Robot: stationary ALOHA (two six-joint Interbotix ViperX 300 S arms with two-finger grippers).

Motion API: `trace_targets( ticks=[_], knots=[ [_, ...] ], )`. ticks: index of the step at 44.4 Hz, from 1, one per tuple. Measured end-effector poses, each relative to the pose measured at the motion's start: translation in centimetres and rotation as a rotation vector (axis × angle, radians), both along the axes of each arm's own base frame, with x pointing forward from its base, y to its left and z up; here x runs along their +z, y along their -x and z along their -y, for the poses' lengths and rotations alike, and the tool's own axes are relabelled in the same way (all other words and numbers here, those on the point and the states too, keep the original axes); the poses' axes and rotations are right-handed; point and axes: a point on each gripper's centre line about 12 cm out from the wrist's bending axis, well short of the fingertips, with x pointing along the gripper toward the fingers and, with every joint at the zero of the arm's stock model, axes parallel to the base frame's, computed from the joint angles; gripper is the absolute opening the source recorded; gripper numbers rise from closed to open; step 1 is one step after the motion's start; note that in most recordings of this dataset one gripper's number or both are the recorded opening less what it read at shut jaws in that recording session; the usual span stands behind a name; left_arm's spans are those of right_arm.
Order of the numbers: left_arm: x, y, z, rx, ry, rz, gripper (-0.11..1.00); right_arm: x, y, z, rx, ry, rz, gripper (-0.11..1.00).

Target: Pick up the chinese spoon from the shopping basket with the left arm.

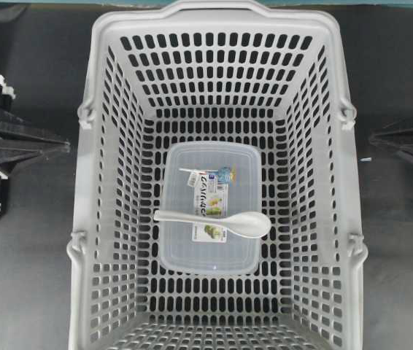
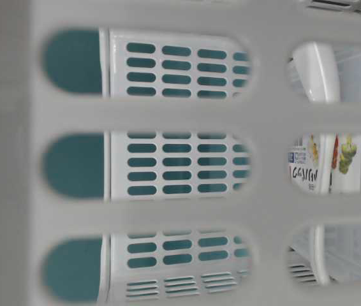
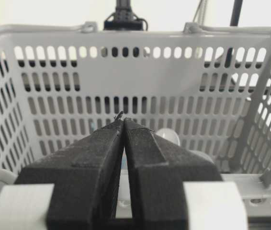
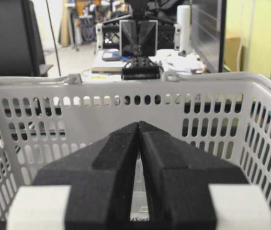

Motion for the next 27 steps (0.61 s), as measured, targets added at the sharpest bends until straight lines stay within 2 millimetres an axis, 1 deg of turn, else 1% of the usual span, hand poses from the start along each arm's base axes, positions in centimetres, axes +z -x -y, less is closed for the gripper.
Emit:
trace_targets(
  ticks=[2,4,8,16,19,23,27],
  knots=[
    [0.0,0.0,0.0,-0.002,0.000,-0.006,0.05,0.0,0.0,0.0,0.000,-0.002,-0.002,0.02],
    [0.1,-0.2,0.1,-0.006,0.002,-0.031,0.01,0.0,0.0,0.0,0.001,-0.015,-0.002,0.00],
    [0.7,-0.6,0.1,-0.007,0.011,-0.089,0.00,-0.2,0.0,0.0,0.002,-0.040,-0.014,-0.01],
    [3.1,-2.1,0.5,-0.022,0.006,-0.199,0.00,-0.2,0.0,0.0,0.005,-0.087,-0.022,-0.01],
    [3.6,-2.9,0.7,-0.027,0.004,-0.247,0.00,-0.3,0.0,0.0,0.006,-0.101,-0.026,-0.01],
    [4.5,-4.5,1.0,-0.034,0.004,-0.327,0.00,-0.5,0.0,0.0,0.008,-0.122,-0.048,-0.01],
    [4.9,-6.5,1.3,-0.040,-0.003,-0.408,0.00,-0.9,0.1,0.0,0.006,-0.124,-0.082,0.01]
  ],
)
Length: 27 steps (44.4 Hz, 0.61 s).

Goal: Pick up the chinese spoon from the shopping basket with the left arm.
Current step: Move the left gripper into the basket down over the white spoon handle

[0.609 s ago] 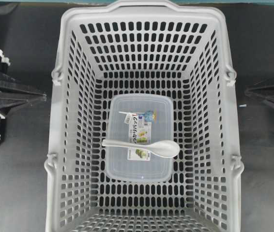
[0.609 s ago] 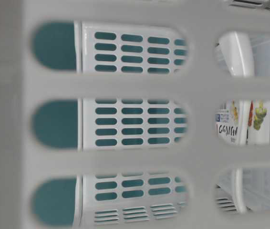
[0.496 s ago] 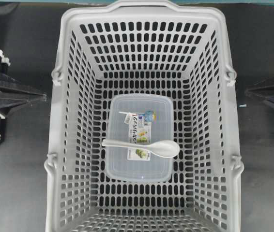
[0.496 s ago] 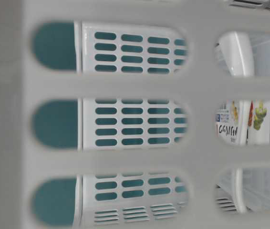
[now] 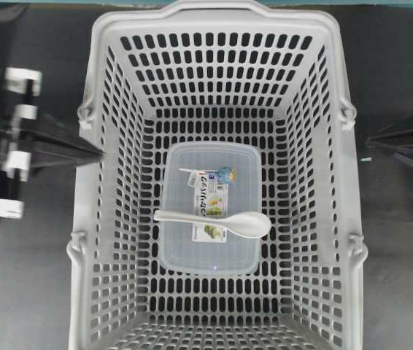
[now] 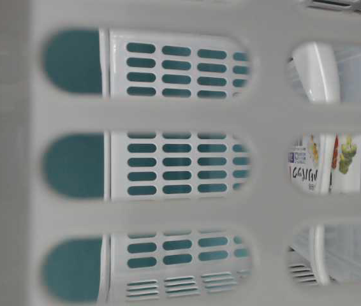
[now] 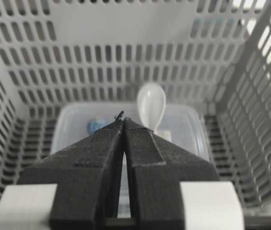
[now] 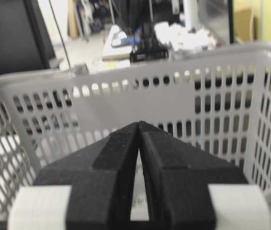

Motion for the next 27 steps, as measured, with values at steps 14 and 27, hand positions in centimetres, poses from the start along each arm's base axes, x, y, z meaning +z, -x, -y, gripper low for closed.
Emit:
trace_targets(
  ticks=[14,27],
  knots=[
    [-1.6,-6.9,0.7,0.003,-0.017,-0.355,0.01,-0.2,0.6,-0.2,0.008,0.011,-0.041,0.44],
    [-4.6,-12.7,2.3,-0.012,-0.032,-0.586,0.54,0.3,1.1,-0.1,0.008,0.009,-0.017,0.65]
  ],
)
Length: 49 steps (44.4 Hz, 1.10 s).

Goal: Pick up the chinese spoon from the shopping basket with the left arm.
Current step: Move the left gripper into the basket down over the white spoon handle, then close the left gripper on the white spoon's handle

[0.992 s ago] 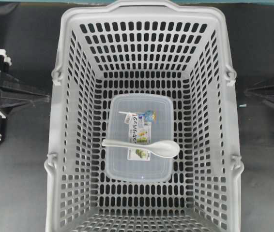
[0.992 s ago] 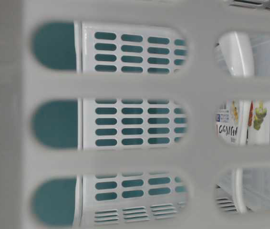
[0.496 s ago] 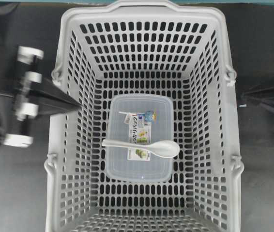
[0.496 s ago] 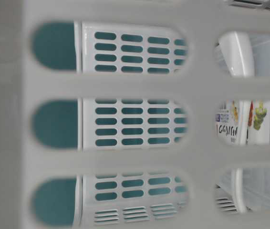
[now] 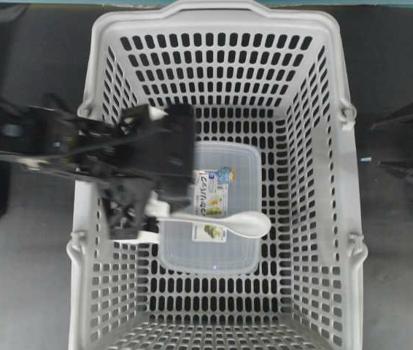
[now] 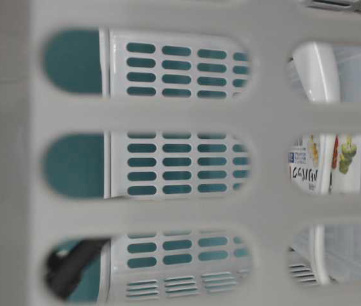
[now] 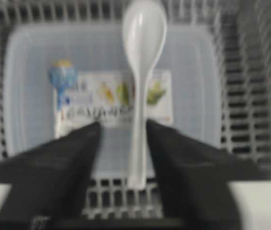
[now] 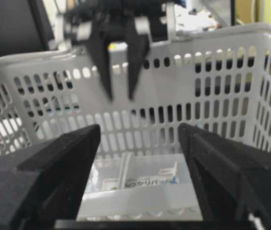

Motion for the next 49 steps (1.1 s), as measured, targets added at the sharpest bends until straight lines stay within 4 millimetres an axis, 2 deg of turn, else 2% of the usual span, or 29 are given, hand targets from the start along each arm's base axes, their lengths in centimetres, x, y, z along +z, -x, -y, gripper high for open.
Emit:
trace_targets(
  ticks=[3,5,8,14,22,41,46,49],
  knots=[
    [-1.1,-1.3,0.4,0.001,-0.005,-0.069,0.75,0.1,0.0,0.0,0.000,0.000,0.003,0.65],
    [-1.9,-2.0,0.6,-0.001,-0.009,-0.107,0.84,0.1,0.1,0.0,0.000,0.000,0.005,0.65],
    [-2.9,-2.8,1.0,-0.006,-0.013,-0.153,0.90,0.1,0.1,0.0,0.000,-0.002,0.005,0.65],
    [-4.9,-4.2,1.6,-0.018,-0.024,-0.216,0.87,0.0,0.2,0.0,0.000,0.000,0.002,0.65],
    [-7.2,-5.0,2.2,-0.029,-0.031,-0.268,0.86,0.2,0.2,0.0,0.000,-0.002,0.008,0.65],
    [-10.7,-6.1,2.4,-0.030,-0.034,-0.291,0.85,0.1,0.3,0.0,0.002,-0.002,0.005,0.65],
    [-11.2,-6.0,2.4,-0.030,-0.033,-0.294,0.79,0.0,0.3,0.0,0.002,0.001,0.003,0.65],
    [-11.2,-5.9,2.4,-0.032,-0.033,-0.292,0.70,0.0,0.3,0.0,0.000,-0.002,0.003,0.65]
  ],
)
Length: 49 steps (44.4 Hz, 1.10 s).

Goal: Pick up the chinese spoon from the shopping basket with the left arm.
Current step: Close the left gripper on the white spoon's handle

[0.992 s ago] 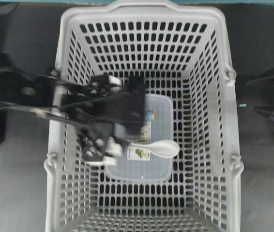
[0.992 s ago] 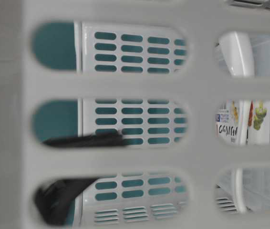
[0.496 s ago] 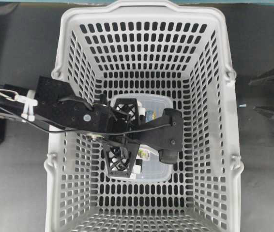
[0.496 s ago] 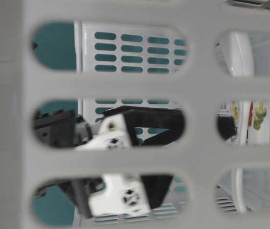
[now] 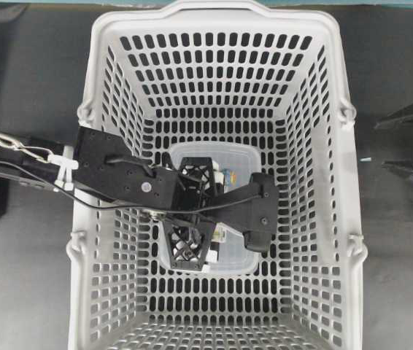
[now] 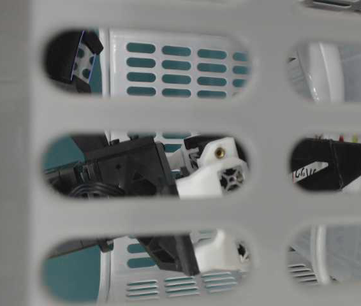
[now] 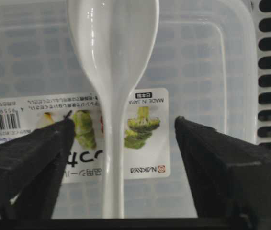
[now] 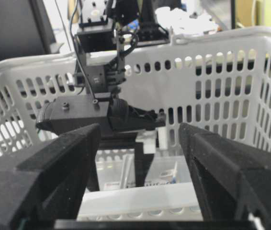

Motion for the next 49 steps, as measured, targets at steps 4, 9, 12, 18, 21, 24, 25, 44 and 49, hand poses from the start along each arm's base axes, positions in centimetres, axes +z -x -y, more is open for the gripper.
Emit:
trace_targets(
  ticks=[4,9,12,18,21,24,25,44,49],
  knots=[
    [-0.1,0.2,0.3,-0.011,-0.002,0.000,0.49,0.1,0.0,0.0,0.002,0.000,0.002,0.65],
    [-0.2,0.2,0.2,-0.011,-0.003,-0.003,0.17,0.0,0.0,0.0,0.000,0.000,0.000,0.65],
    [-0.1,0.2,0.2,-0.012,-0.004,-0.001,0.13,-0.1,0.0,0.0,0.000,0.000,-0.002,0.65],
    [0.6,0.1,0.1,-0.010,-0.004,0.005,0.13,-0.1,0.0,0.0,0.000,-0.003,-0.003,0.65],
    [1.5,0.1,0.0,-0.007,-0.002,0.009,0.13,-0.2,0.0,0.0,0.001,-0.003,-0.005,0.65],
    [3.2,0.2,-0.1,-0.002,-0.002,0.022,0.13,-0.1,0.0,0.0,0.000,-0.002,-0.003,0.65],
    [3.9,0.2,-0.1,0.000,0.001,0.028,0.13,-0.2,0.0,0.0,0.002,-0.001,-0.005,0.65],
    [17.5,1.1,-0.3,0.024,0.017,0.119,0.13,-0.1,0.0,0.0,0.001,-0.008,-0.002,0.65],
    [18.1,1.1,-0.3,0.025,0.019,0.123,0.13,-0.2,0.0,0.0,0.001,-0.008,-0.003,0.65]
  ],
)
